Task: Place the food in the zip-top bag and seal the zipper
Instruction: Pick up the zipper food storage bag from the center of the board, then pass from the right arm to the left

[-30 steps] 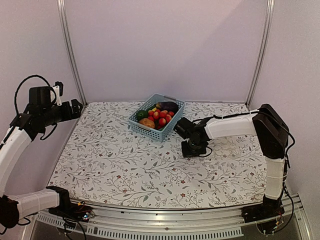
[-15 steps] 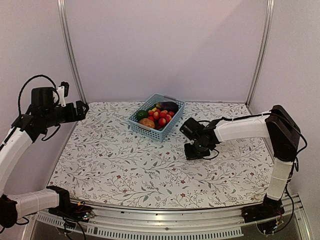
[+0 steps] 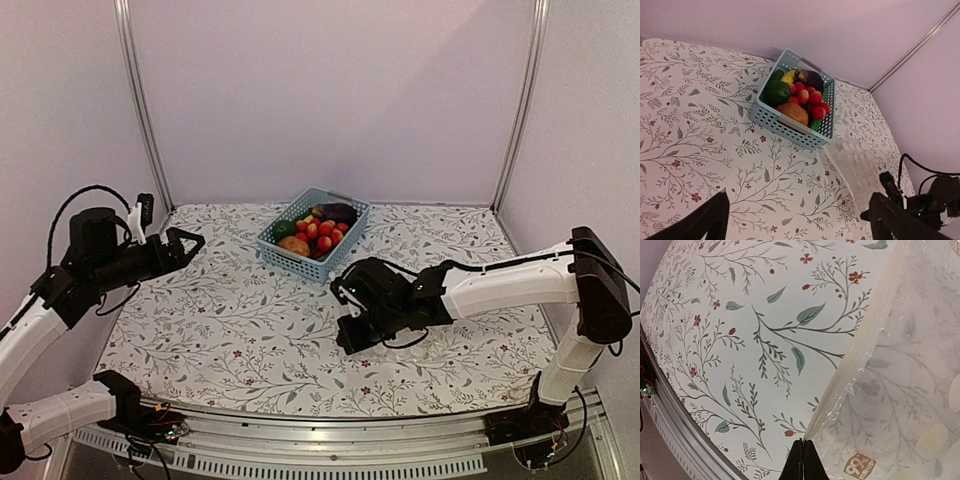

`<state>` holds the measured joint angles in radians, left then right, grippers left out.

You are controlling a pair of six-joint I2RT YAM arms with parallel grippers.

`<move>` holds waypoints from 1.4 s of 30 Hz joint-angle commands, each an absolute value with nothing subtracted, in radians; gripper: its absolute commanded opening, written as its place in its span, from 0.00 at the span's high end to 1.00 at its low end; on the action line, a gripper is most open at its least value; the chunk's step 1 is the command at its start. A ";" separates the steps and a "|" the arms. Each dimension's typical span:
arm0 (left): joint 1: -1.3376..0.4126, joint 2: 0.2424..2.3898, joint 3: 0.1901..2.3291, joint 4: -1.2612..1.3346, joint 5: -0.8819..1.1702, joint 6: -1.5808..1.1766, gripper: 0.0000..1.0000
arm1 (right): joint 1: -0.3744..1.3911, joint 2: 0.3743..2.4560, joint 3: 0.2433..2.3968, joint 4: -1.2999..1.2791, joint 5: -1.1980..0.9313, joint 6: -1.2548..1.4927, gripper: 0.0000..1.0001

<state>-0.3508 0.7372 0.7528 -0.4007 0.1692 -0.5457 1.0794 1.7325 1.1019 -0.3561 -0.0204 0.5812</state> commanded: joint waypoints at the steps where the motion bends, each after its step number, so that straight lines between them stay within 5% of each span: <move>1: -0.412 0.727 0.645 -0.279 0.226 -0.768 0.03 | 1.144 1.727 1.121 -0.228 -0.080 0.603 1.00; 16: -0.583 0.908 0.496 -0.041 0.268 -0.984 0.04 | 1.217 1.761 1.108 0.038 -0.160 0.669 1.00; 31: -0.618 1.106 0.503 0.114 0.334 -1.051 0.15 | 1.241 1.779 1.138 0.077 -0.193 0.663 1.00; 42: -0.624 1.214 0.546 0.131 0.354 -1.036 0.43 | 1.247 1.769 1.150 0.093 -0.213 0.658 1.00</move>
